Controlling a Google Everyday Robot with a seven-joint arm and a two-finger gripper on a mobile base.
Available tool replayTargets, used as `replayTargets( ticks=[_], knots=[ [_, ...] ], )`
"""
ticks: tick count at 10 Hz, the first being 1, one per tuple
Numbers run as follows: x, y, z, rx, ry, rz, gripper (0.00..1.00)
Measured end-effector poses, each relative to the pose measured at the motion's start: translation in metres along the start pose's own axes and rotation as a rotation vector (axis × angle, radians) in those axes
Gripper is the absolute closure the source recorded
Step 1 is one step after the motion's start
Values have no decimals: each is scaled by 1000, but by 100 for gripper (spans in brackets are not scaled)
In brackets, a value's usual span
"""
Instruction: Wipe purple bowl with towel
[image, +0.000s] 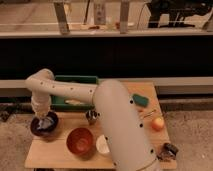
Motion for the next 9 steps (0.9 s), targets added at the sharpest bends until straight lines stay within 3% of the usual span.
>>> replayTargets(
  ticks=[2, 3, 4, 6, 7, 9],
  knots=[
    [1, -22, -4, 0, -4, -135, 100],
    [-1, -34, -5, 3, -19, -243, 100],
    [-5, -37, -6, 10, -51, -355, 100],
    [-11, -48, 2, 33, -138, -511, 100],
    [-15, -41, 5, 37, -175, -534, 100],
    [-23, -30, 6, 62, -205, -549, 100]
  ],
)
